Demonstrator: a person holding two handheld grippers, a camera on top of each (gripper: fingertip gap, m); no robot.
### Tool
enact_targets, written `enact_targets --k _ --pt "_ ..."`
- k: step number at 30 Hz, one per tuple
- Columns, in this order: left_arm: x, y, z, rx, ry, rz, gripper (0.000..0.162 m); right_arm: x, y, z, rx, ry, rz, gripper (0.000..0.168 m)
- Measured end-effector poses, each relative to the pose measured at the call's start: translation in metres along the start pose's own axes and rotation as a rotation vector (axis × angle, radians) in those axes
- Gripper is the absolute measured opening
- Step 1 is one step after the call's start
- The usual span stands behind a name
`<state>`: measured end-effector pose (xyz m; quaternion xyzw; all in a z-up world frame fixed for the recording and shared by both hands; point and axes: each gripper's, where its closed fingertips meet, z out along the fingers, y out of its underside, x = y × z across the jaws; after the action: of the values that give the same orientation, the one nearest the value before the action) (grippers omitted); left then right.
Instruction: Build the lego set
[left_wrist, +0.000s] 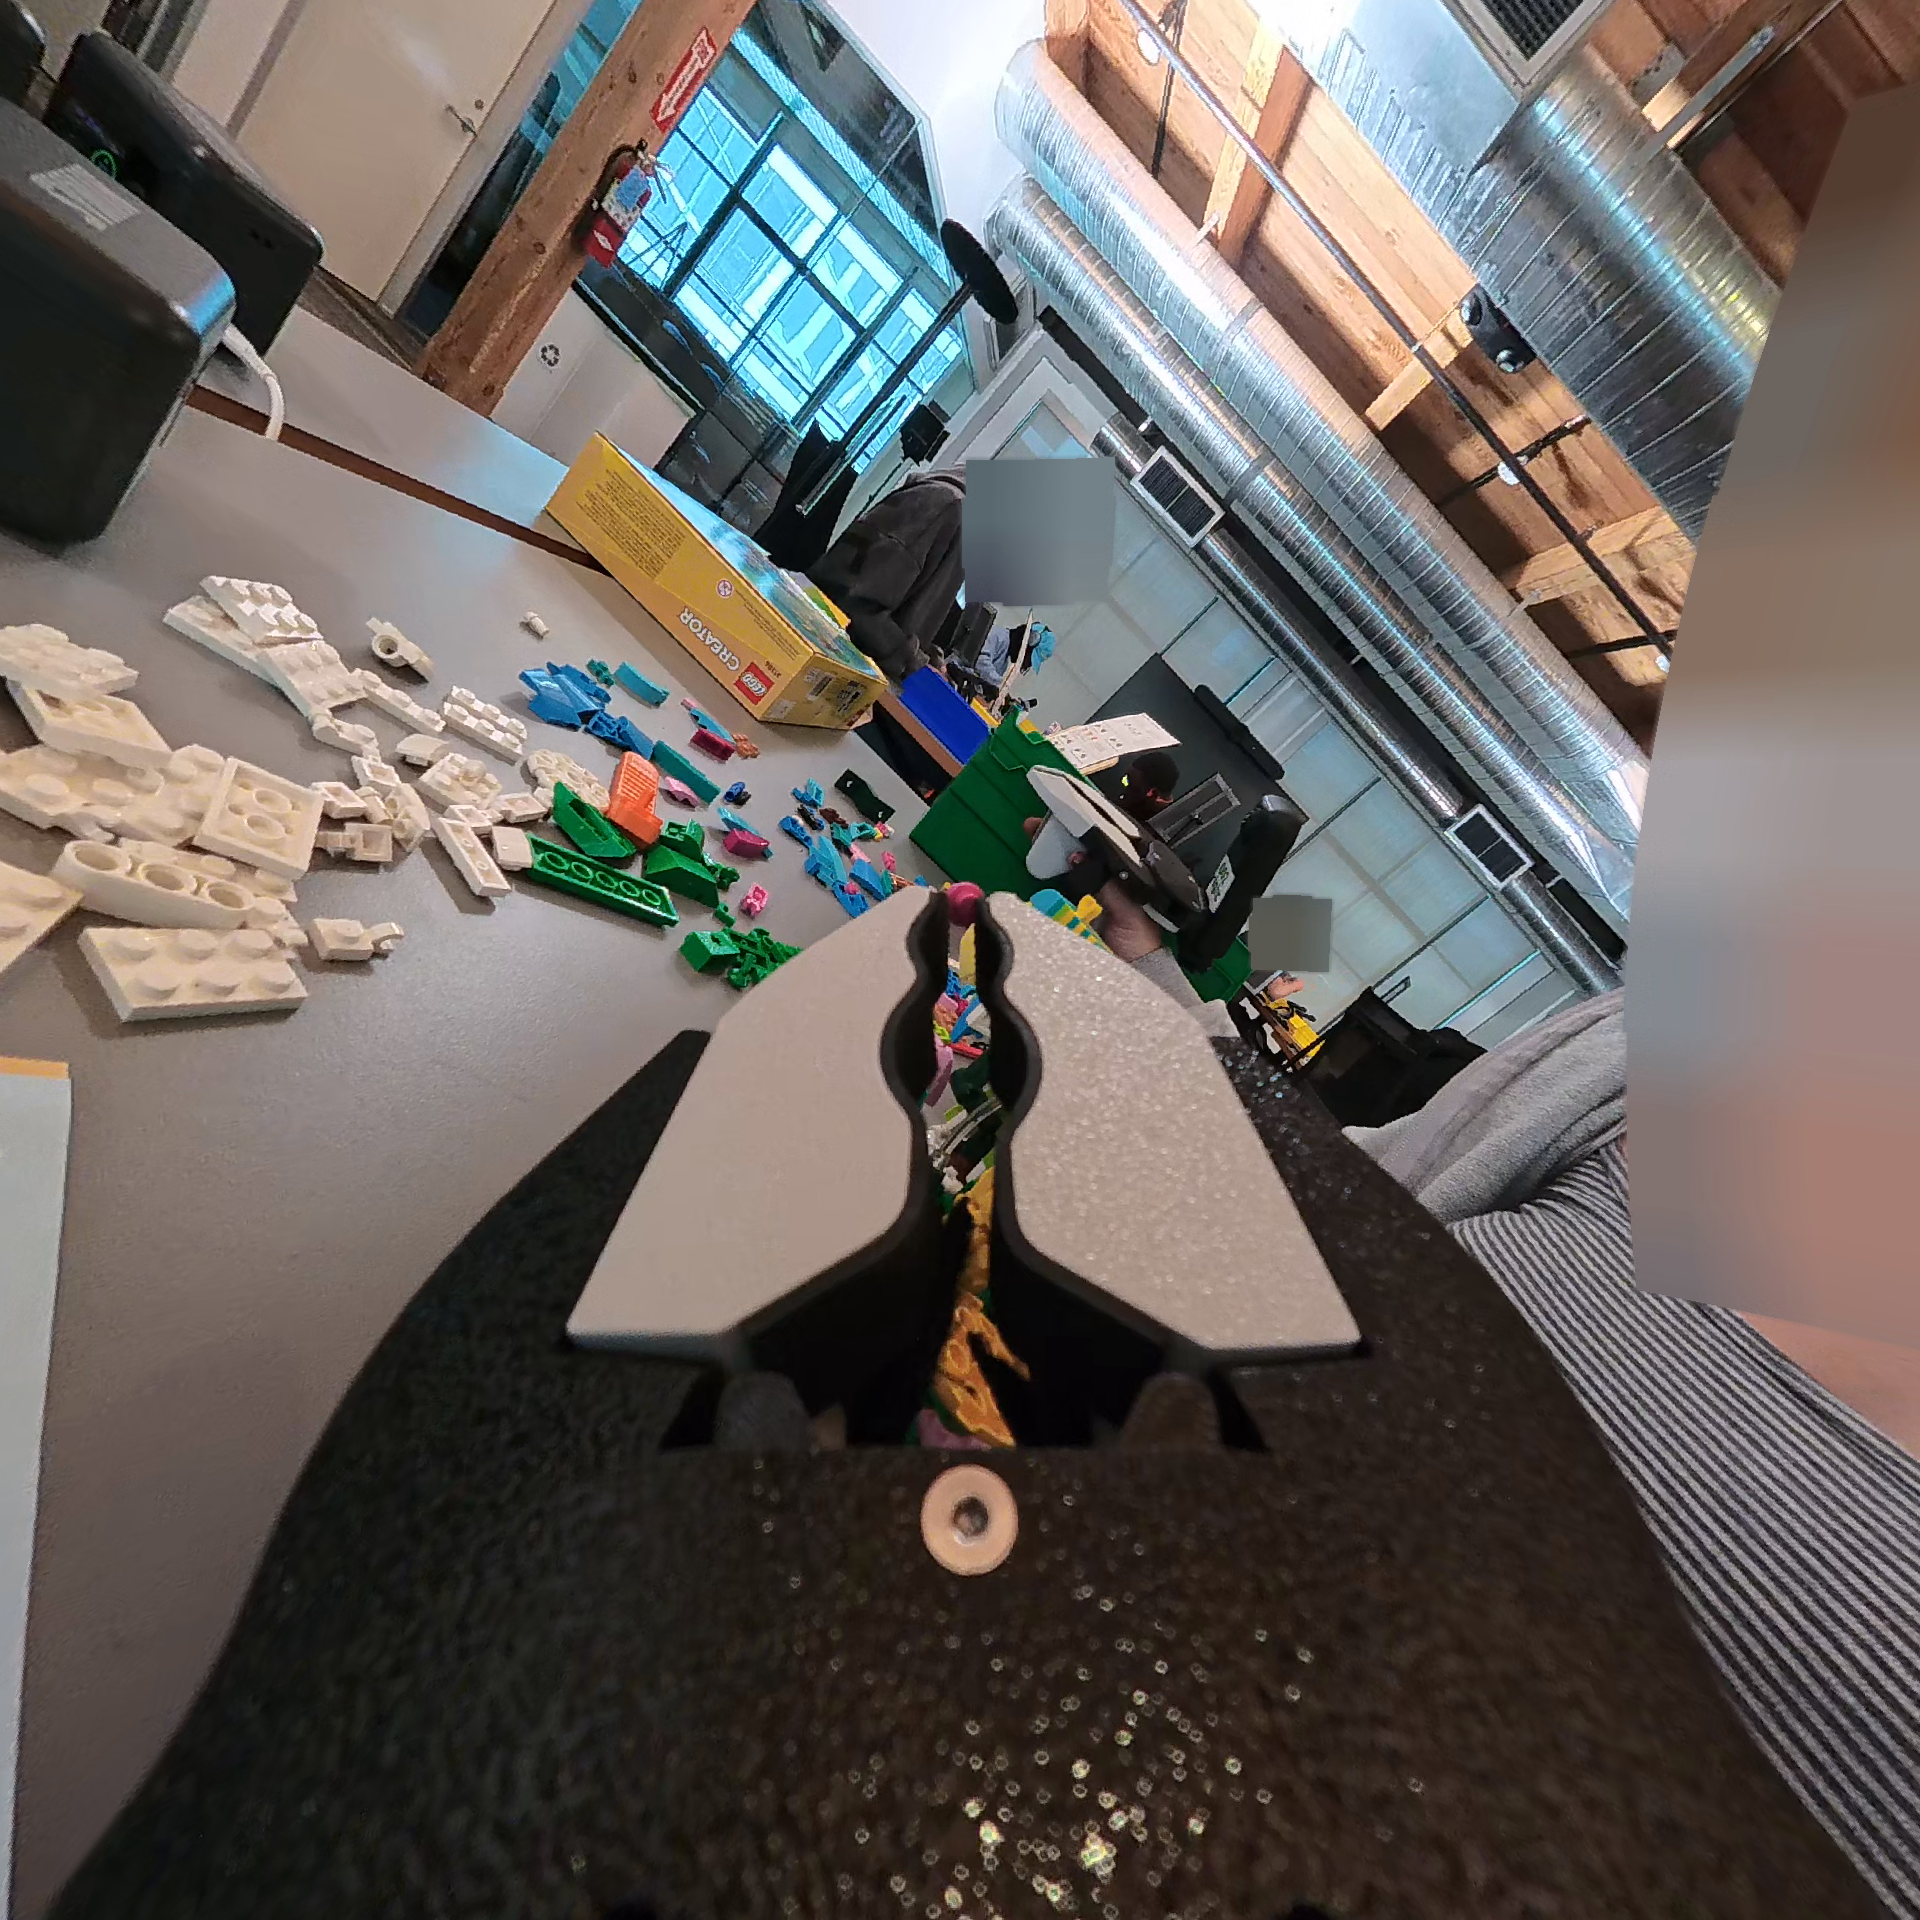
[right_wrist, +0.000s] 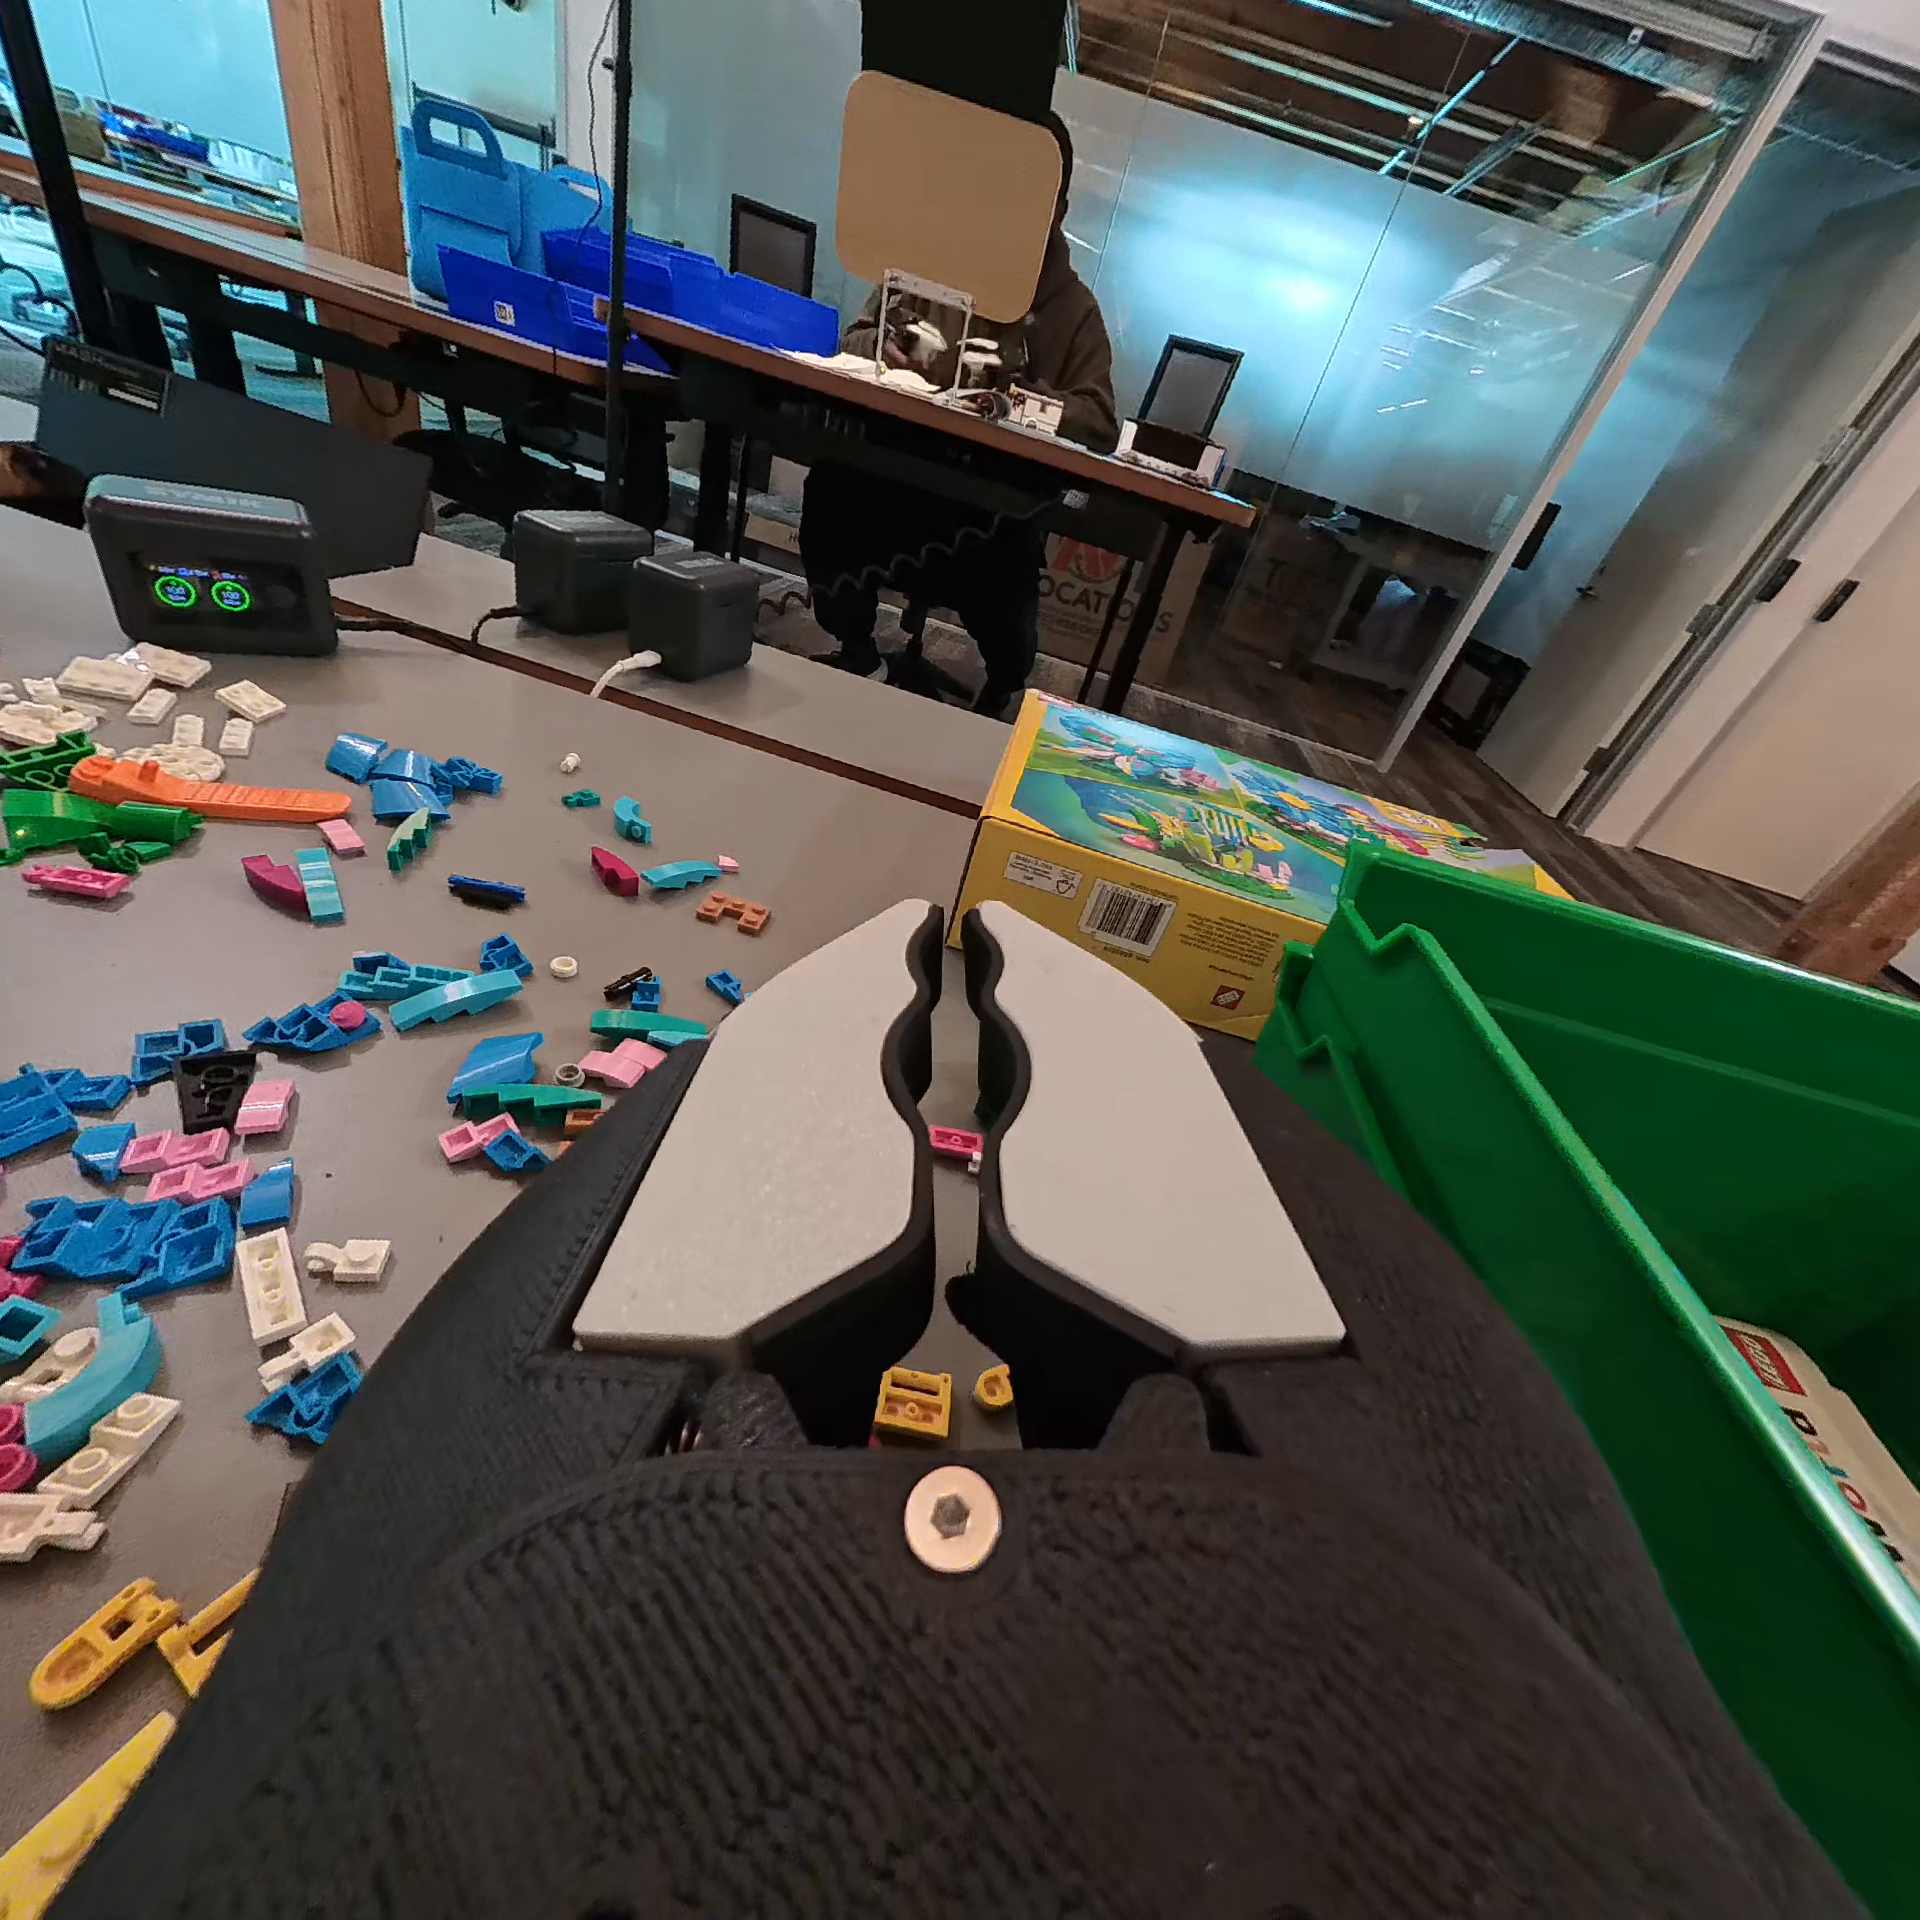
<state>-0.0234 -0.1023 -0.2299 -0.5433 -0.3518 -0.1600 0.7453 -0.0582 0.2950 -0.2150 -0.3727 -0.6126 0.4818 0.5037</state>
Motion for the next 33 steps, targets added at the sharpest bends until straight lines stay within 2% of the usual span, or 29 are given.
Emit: enact_targets --k 33 --pt "0.0 -0.0005 -0.0001 0.002 0.002 -0.003 0.004 -0.0079 0.0084 0.0046 -0.044 -0.025 -0.042 0.003"
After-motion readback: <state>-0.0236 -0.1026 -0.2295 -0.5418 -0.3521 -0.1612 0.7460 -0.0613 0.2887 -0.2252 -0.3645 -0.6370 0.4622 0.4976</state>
